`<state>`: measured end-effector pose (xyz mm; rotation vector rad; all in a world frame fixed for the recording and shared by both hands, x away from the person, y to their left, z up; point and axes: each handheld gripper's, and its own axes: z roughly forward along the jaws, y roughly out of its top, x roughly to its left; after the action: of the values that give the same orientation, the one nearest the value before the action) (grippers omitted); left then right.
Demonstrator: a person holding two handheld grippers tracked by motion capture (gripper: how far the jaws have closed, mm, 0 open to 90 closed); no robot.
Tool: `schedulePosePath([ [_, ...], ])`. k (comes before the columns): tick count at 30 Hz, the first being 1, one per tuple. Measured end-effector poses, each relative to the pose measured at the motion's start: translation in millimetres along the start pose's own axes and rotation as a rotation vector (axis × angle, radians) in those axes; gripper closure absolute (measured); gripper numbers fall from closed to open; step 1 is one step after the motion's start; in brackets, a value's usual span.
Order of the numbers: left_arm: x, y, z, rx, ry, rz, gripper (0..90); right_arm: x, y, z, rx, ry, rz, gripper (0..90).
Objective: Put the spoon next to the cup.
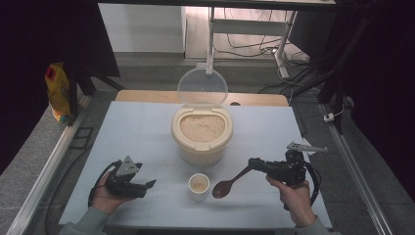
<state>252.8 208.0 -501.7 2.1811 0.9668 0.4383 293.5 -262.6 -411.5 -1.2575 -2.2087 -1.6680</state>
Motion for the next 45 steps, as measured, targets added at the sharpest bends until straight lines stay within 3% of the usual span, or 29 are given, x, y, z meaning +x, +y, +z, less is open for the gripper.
schedulePosePath([
  [9, 0.0, -0.1, -0.6, -0.003, 0.000, 0.000, 22.0, 1.9, -3.2, 13.6, 0.060, 0.024, 0.005, 82.7],
  [25, 0.6, -0.8, -1.0, -0.004, -0.001, -0.002, 22.0, -5.3, -15.4, 48.9, 0.217, 0.053, 0.034, 82.7],
  [36, 0.4, -0.9, -0.7, -0.002, 0.000, -0.001, 22.1, -15.7, -17.5, 63.5, 0.224, 0.033, 0.054, 81.0],
  [45, 0.5, -1.1, -0.4, 0.000, -0.001, 0.001, 22.1, -35.4, -22.6, 82.3, 0.229, -0.038, 0.084, 74.7],
])
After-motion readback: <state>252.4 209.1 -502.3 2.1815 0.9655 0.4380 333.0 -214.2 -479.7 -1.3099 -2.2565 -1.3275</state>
